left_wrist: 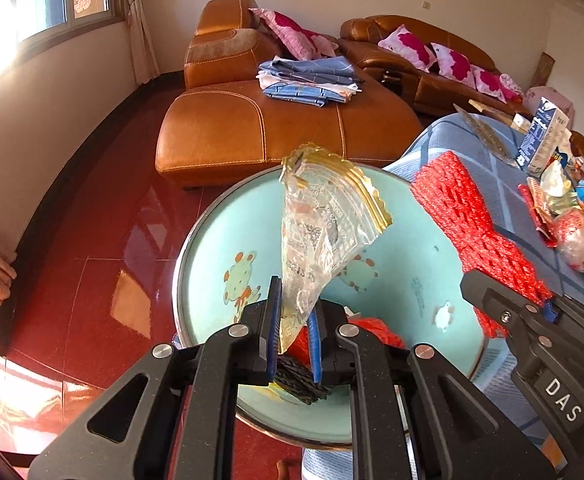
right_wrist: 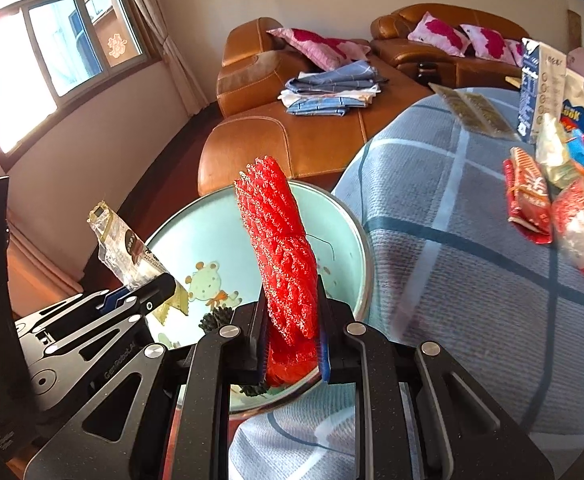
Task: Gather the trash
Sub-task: 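Open both tools over the bucket to drop the clear bag and red mesh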
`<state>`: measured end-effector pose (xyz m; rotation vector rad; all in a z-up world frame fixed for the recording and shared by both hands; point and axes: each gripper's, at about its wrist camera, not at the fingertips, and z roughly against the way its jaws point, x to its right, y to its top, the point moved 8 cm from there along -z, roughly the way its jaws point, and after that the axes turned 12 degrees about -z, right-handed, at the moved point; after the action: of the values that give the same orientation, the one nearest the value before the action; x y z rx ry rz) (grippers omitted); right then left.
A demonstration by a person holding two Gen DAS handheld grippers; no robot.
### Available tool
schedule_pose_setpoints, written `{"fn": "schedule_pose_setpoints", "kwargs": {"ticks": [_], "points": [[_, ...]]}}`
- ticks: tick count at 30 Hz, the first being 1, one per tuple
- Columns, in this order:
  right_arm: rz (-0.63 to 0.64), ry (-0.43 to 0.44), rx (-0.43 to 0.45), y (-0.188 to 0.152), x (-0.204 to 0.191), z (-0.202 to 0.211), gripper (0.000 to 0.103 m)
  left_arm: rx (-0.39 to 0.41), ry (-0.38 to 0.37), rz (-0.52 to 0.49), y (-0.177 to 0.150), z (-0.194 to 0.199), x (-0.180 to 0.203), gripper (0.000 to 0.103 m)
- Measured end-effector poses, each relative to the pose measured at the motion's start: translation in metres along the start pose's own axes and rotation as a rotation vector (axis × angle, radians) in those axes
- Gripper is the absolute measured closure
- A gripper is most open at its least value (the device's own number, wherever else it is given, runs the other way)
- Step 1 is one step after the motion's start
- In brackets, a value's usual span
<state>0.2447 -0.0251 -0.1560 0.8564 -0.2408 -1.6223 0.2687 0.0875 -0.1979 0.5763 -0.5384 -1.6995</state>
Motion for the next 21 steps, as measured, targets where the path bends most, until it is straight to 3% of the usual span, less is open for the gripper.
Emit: {"fn": "schedule_pose_setpoints", "kwargs": {"ticks": [3, 4, 5, 8, 14, 16, 19, 21], "points": [[0.0, 0.012, -0.002, 0.0, 0.0, -0.004, 0.081, -0.008, 0.006, -0.006, -0.001, -0.003, 0.0, 0.088], [-0.003, 0.02, -0.001, 0.0, 0.0, -0.005, 0.075, -0.007, 0.007, -0.007, -0.001, -0.003, 0.0, 0.086], [-0.008, 0.029, -0.002, 0.001, 0.0, -0.004, 0.068, -0.007, 0.01, -0.007, -0.001, -0.003, -0.001, 0.079], [-0.033, 0.05, 0.022, 0.006, 0.005, 0.008, 0.068, 0.003, 0.026, 0.001, -0.001, 0.0, -0.004, 0.057], [-0.07, 0.035, 0.086, 0.016, 0.016, 0.033, 0.068, 0.021, 0.062, 0.02, 0.001, 0.011, -0.009, 0.026], [-0.083, 0.001, 0.13, 0.018, 0.025, 0.048, 0.066, 0.032, 0.094, 0.022, 0.002, 0.019, -0.011, 0.022], [-0.083, -0.023, 0.194, 0.014, 0.034, 0.07, 0.046, 0.043, 0.131, 0.031, 0.002, 0.03, -0.011, 0.013], [-0.08, -0.031, 0.208, 0.011, 0.039, 0.077, 0.046, 0.05, 0.12, 0.031, 0.002, 0.037, -0.006, 0.013]]}}
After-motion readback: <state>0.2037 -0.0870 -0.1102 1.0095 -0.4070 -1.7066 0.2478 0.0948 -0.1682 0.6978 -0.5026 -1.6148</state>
